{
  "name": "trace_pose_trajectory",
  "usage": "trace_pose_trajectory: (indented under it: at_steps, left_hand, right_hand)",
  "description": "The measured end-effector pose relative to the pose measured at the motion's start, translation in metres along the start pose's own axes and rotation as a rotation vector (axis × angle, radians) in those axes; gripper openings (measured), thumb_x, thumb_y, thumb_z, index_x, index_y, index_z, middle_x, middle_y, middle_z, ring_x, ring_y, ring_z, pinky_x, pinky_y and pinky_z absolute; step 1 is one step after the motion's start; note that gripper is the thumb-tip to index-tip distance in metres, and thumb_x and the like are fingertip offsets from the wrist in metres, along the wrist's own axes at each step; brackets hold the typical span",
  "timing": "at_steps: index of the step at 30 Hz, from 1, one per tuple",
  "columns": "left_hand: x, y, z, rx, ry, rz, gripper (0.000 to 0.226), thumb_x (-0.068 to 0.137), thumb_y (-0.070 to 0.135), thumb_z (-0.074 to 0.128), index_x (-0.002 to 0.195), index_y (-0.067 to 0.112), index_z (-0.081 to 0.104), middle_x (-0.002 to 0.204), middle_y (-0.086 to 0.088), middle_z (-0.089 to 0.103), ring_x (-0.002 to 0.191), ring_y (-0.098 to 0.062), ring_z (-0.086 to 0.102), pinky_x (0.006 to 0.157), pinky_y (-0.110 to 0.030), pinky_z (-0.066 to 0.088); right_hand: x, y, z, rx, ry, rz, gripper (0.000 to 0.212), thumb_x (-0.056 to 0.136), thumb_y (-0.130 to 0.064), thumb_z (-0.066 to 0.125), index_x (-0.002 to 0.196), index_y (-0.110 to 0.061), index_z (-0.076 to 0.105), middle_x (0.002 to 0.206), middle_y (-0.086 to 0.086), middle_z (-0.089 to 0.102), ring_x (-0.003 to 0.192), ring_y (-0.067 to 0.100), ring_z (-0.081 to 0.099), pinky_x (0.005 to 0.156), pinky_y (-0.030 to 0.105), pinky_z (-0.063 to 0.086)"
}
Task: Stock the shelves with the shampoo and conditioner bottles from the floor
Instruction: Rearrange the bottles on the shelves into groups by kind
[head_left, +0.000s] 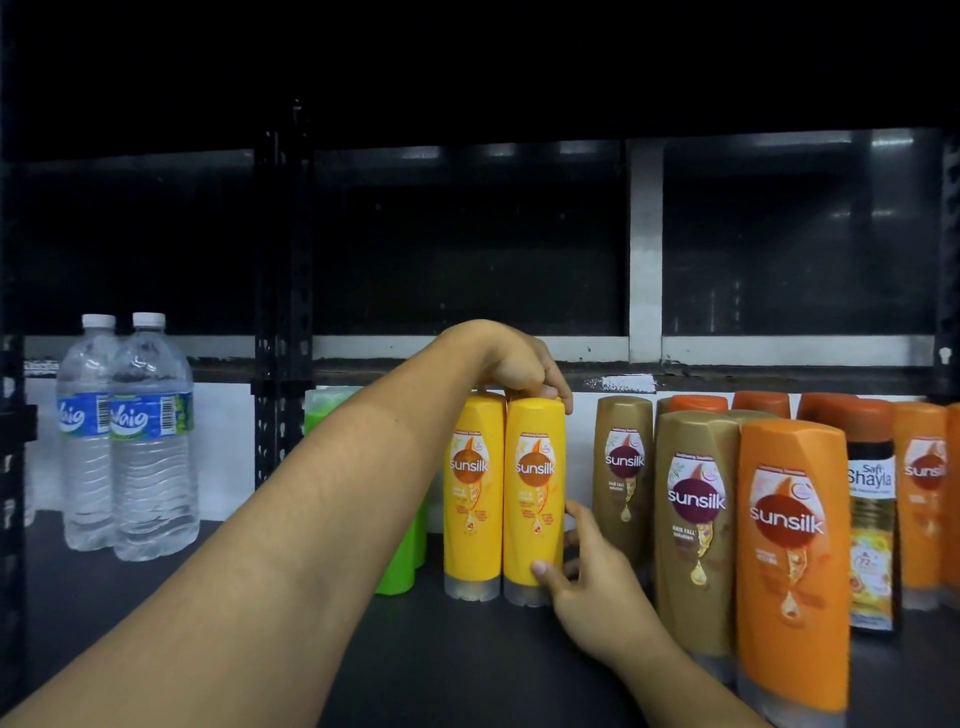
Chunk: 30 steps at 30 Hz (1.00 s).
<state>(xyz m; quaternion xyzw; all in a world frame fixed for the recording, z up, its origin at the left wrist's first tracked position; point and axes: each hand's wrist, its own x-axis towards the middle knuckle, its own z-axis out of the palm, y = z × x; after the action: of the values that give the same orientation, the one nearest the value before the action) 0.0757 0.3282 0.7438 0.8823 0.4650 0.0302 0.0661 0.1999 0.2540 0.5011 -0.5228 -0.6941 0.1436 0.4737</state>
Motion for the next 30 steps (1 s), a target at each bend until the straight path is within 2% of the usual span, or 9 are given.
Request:
trace_pose_trajectory:
  at_steps: [8, 14, 16, 20, 22, 24, 25, 27, 30]
  left_hand:
    - [0.003, -0.003, 0.002, 0.071, 0.034, -0.012, 0.028, 0.107, 0.021, 0.051, 0.123, 0.032, 0.071, 0.137, 0.001, 0.061, 0.124, -0.027, 0.057, 0.108, -0.055, 0.046]
    - [-0.003, -0.002, 0.003, 0.109, 0.035, 0.016, 0.034, 0.108, 0.024, 0.048, 0.136, 0.032, 0.064, 0.148, 0.000, 0.054, 0.132, -0.026, 0.052, 0.113, -0.053, 0.042]
    - [-0.010, -0.004, 0.006, 0.104, 0.158, 0.057, 0.035, 0.109, 0.026, 0.044, 0.140, 0.030, 0.061, 0.150, 0.001, 0.053, 0.134, -0.023, 0.051, 0.111, -0.043, 0.041]
    - [-0.037, -0.013, 0.028, -0.141, 0.649, 0.130, 0.034, 0.108, 0.032, 0.047, 0.139, 0.029, 0.061, 0.142, 0.003, 0.060, 0.130, -0.018, 0.054, 0.095, -0.029, 0.041]
    - [-0.059, -0.015, 0.053, -0.278, 0.856, 0.126, 0.038, 0.106, 0.036, 0.051, 0.144, 0.031, 0.056, 0.145, 0.004, 0.057, 0.134, -0.015, 0.051, 0.101, -0.029, 0.043]
    - [-0.081, -0.015, 0.086, -0.374, 1.010, 0.091, 0.048, 0.104, 0.036, 0.055, 0.151, 0.030, 0.047, 0.153, 0.006, 0.048, 0.141, -0.011, 0.041, 0.109, -0.027, 0.034]
    - [-0.089, -0.017, 0.104, -0.440, 1.050, 0.067, 0.054, 0.104, 0.035, 0.057, 0.155, 0.029, 0.041, 0.157, 0.006, 0.042, 0.144, -0.010, 0.037, 0.111, -0.025, 0.030]
    - [-0.098, -0.020, 0.138, -0.536, 1.074, 0.019, 0.065, 0.103, 0.033, 0.058, 0.161, 0.027, 0.028, 0.162, 0.004, 0.034, 0.148, -0.011, 0.031, 0.113, -0.025, 0.026]
    - [-0.094, -0.033, 0.179, -0.617, 0.999, -0.047, 0.080, 0.102, 0.035, 0.061, 0.164, 0.025, 0.012, 0.164, 0.003, 0.031, 0.149, -0.013, 0.030, 0.118, -0.029, 0.026]
  right_hand:
    - [0.000, 0.003, 0.001, 0.005, 0.007, -0.025, 0.062, 0.096, -0.028, 0.068, 0.144, -0.040, 0.031, 0.113, -0.021, 0.057, 0.103, 0.008, 0.062, 0.093, 0.033, 0.054]
    - [0.001, 0.003, 0.000, 0.014, -0.012, -0.014, 0.064, 0.096, -0.028, 0.068, 0.145, -0.041, 0.029, 0.112, -0.021, 0.056, 0.104, 0.009, 0.062, 0.093, 0.033, 0.054]
    - [0.002, 0.002, 0.000, 0.027, -0.016, -0.008, 0.065, 0.095, -0.027, 0.068, 0.146, -0.040, 0.029, 0.112, -0.022, 0.056, 0.106, 0.009, 0.062, 0.094, 0.033, 0.053]
    - [0.001, -0.001, -0.001, 0.028, -0.017, 0.006, 0.067, 0.093, -0.026, 0.071, 0.146, -0.035, 0.031, 0.108, -0.023, 0.055, 0.104, 0.007, 0.062, 0.088, 0.024, 0.049]
    - [0.001, 0.000, 0.000, 0.019, 0.007, 0.018, 0.070, 0.090, -0.025, 0.075, 0.147, -0.031, 0.035, 0.105, -0.020, 0.058, 0.095, 0.003, 0.061, 0.081, 0.016, 0.047]
    - [0.000, -0.001, 0.001, 0.008, 0.038, 0.021, 0.074, 0.086, -0.025, 0.079, 0.146, -0.029, 0.036, 0.111, -0.014, 0.060, 0.092, 0.000, 0.061, 0.076, 0.010, 0.045]
    - [0.000, -0.002, 0.001, 0.012, 0.056, 0.026, 0.079, 0.084, -0.027, 0.081, 0.148, -0.027, 0.035, 0.121, -0.007, 0.059, 0.097, 0.003, 0.062, 0.081, 0.014, 0.047]
    - [0.000, -0.003, 0.001, 0.015, 0.082, 0.056, 0.091, 0.082, -0.035, 0.082, 0.154, -0.024, 0.027, 0.143, 0.002, 0.047, 0.123, 0.017, 0.056, 0.101, 0.034, 0.048]
    - [0.001, -0.003, 0.001, 0.038, 0.060, 0.072, 0.099, 0.087, -0.049, 0.073, 0.161, -0.022, 0.012, 0.161, 0.002, 0.030, 0.146, 0.022, 0.036, 0.117, 0.048, 0.035]
